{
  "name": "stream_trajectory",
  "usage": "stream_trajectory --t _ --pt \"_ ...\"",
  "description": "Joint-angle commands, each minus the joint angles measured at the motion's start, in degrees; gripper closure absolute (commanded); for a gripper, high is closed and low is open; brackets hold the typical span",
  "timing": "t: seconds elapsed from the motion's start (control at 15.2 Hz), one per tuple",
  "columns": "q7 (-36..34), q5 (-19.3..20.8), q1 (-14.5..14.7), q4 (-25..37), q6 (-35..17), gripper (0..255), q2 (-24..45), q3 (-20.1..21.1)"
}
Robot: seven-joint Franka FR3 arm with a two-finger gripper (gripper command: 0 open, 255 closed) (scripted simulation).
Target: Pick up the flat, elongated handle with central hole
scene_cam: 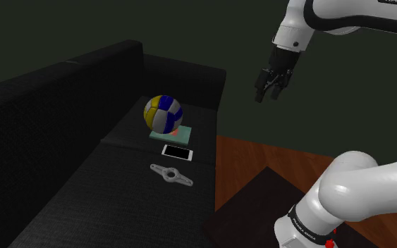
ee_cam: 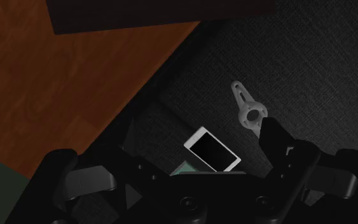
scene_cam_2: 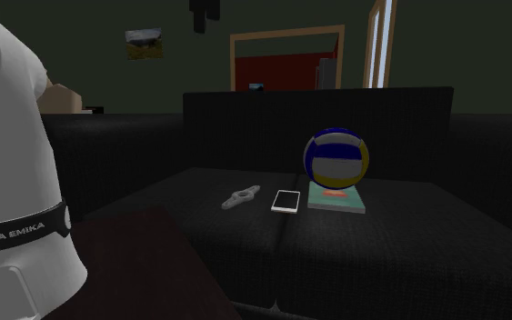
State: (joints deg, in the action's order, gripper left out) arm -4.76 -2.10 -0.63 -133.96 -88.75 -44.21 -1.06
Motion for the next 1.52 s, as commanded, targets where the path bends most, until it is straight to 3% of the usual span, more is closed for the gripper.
stream_trajectory --t 0.0,0.73,1.45 --pt "0.00 0.00 0.00 0.00 0.00 0 0.00 0.00" --pt "0.39 -2.67 3.73 -11.89 -22.09 0 9.84 4.28" --pt "0.32 -3.92 7.05 -14.44 -45.01 0 29.80 8.93"
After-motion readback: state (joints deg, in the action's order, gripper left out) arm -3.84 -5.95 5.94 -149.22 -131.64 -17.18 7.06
